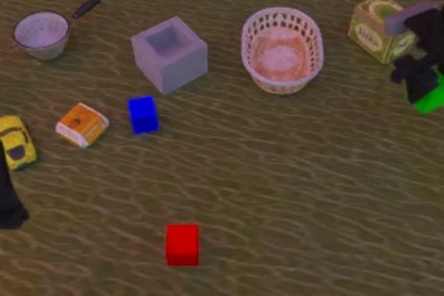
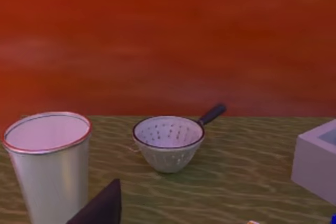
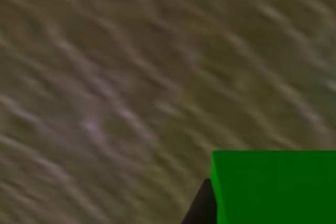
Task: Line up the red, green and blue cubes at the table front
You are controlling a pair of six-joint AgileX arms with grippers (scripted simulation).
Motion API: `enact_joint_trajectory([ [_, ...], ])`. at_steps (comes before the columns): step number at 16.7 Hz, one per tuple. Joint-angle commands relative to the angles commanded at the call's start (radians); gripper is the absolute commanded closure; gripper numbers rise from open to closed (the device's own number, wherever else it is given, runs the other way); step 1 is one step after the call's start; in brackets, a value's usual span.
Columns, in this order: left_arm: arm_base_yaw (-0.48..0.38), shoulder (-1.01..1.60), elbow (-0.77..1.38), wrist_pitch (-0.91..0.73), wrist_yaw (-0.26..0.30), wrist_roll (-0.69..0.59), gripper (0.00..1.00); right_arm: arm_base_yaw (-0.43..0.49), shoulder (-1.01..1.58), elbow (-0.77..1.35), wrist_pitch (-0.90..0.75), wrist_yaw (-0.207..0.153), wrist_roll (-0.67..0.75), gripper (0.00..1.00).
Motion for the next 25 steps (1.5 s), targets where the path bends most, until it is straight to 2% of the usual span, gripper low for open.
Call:
enact_joint_trajectory([
  [2, 0.0, 0.0, 0.0, 0.0, 0.0, 0.0, 0.0, 0.038, -0.011, -0.007, 0.004, 0.001, 0.053, 1.0],
  [5, 0.0, 0.0, 0.0, 0.0, 0.0, 0.0, 0.0, 0.147, -0.031, -0.031, 0.006, 0.004, 0.214, 1.0],
  [14, 0.0, 0.0, 0.0, 0.0, 0.0, 0.0, 0.0, 0.614, -0.142, -0.185, 0.016, 0.017, 1.002, 1.0],
  [17, 0.0, 0.0, 0.0, 0.0, 0.0, 0.0, 0.0, 0.744, -0.187, -0.235, 0.028, 0.023, 1.196, 1.0],
  [20, 0.0, 0.0, 0.0, 0.0, 0.0, 0.0, 0.0, 0.821, -0.216, -0.262, 0.038, 0.028, 1.295, 1.0],
  [25, 0.0, 0.0, 0.0, 0.0, 0.0, 0.0, 0.0, 0.83, -0.216, -0.262, 0.038, 0.027, 1.31, 1.0],
])
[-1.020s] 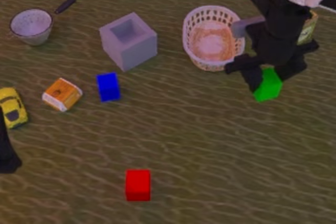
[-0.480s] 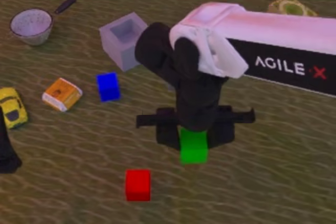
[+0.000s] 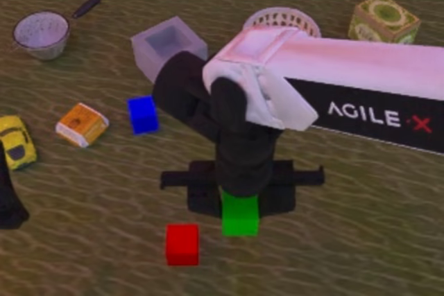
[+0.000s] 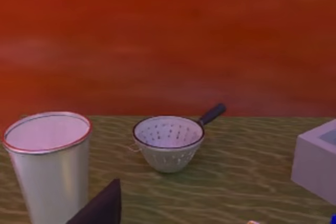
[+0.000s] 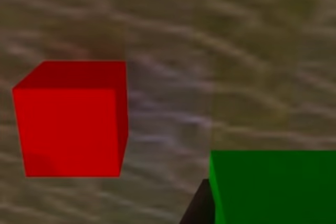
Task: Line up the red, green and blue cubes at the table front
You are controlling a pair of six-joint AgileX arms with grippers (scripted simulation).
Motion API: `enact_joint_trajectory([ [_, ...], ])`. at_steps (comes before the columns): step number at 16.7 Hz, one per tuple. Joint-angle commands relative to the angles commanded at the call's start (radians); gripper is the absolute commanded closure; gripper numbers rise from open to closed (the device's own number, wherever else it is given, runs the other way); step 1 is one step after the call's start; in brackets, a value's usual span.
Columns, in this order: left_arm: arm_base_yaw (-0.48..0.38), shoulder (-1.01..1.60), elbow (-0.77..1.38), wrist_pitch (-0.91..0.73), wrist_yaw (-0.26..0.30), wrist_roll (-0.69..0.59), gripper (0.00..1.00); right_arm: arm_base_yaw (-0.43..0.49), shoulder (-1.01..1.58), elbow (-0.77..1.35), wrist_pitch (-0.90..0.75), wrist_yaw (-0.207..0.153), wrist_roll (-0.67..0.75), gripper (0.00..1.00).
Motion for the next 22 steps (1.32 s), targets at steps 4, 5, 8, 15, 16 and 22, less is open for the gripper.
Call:
enact_joint_trajectory([
  [4, 0.0, 0.0, 0.0, 0.0, 0.0, 0.0, 0.0, 0.003, 0.018, -0.043, 0.072, 0.001, -0.001, 1.0],
  [5, 0.0, 0.0, 0.0, 0.0, 0.0, 0.0, 0.0, 0.004, 0.028, -0.066, 0.107, 0.002, 0.0, 1.0],
  [8, 0.0, 0.0, 0.0, 0.0, 0.0, 0.0, 0.0, 0.007, 0.065, -0.136, 0.209, 0.003, 0.004, 1.0],
  [15, 0.0, 0.0, 0.0, 0.0, 0.0, 0.0, 0.0, 0.008, 0.08, -0.164, 0.246, 0.003, 0.005, 0.92],
  [16, 0.0, 0.0, 0.0, 0.0, 0.0, 0.0, 0.0, 0.008, 0.08, -0.164, 0.246, 0.003, 0.005, 0.85],
  [22, 0.0, 0.0, 0.0, 0.0, 0.0, 0.0, 0.0, 0.008, 0.08, -0.164, 0.246, 0.003, 0.005, 0.4],
])
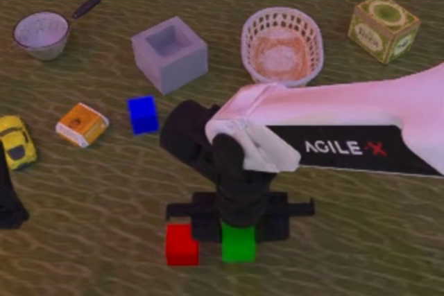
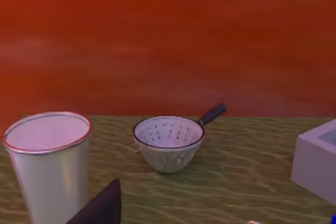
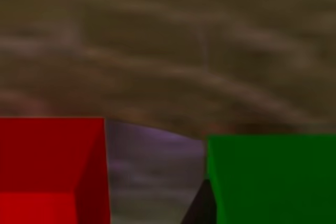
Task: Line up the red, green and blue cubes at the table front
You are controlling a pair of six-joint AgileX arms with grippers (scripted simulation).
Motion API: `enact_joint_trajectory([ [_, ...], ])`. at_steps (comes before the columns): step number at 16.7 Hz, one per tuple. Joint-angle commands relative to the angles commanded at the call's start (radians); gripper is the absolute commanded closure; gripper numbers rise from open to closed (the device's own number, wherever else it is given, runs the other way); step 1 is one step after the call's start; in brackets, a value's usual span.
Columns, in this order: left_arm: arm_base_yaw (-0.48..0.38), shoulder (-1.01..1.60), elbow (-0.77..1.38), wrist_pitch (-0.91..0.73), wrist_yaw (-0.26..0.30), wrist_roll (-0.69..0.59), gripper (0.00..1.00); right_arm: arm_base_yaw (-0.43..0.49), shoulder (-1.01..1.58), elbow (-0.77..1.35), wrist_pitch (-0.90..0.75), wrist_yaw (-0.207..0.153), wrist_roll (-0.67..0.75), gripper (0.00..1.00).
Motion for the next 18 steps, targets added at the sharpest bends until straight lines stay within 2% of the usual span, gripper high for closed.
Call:
enact_joint_trajectory([
  [5, 0.0, 0.0, 0.0, 0.0, 0.0, 0.0, 0.0, 0.0, 0.0, 0.0, 0.0, 0.0, 0.0, 0.02],
  [15, 0.0, 0.0, 0.0, 0.0, 0.0, 0.0, 0.0, -0.002, -0.002, 0.003, -0.004, 0.0, 0.0, 0.0],
  [18, 0.0, 0.0, 0.0, 0.0, 0.0, 0.0, 0.0, 0.005, -0.027, 0.052, -0.07, 0.0, 0.001, 0.0],
])
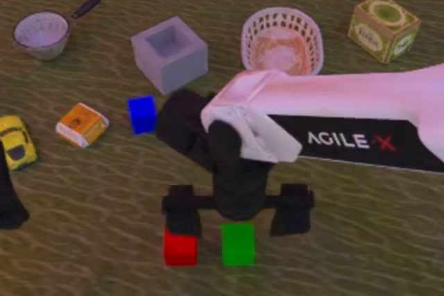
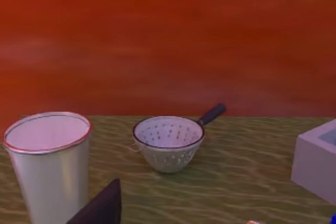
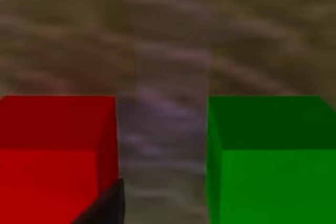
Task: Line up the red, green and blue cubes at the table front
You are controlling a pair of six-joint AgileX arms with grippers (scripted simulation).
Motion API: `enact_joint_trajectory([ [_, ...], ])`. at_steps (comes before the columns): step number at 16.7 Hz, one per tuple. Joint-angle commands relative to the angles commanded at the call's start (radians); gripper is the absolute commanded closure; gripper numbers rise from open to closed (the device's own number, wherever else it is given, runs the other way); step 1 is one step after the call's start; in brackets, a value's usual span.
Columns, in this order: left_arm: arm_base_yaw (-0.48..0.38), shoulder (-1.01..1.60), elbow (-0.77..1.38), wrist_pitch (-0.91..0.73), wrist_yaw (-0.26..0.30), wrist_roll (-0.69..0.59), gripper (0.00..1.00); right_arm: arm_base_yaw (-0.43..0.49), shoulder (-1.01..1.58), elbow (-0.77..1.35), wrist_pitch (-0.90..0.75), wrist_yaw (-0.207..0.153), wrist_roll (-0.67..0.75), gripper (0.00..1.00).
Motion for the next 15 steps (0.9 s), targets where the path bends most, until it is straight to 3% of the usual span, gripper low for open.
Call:
enact_joint_trajectory([
  [6, 0.0, 0.0, 0.0, 0.0, 0.0, 0.0, 0.0, 0.005, -0.064, 0.1, -0.172, -0.001, 0.0, 0.0],
  [15, -0.009, 0.137, 0.118, -0.078, -0.004, 0.053, 0.0, -0.057, -0.182, 0.006, -0.106, 0.022, -0.057, 0.0],
])
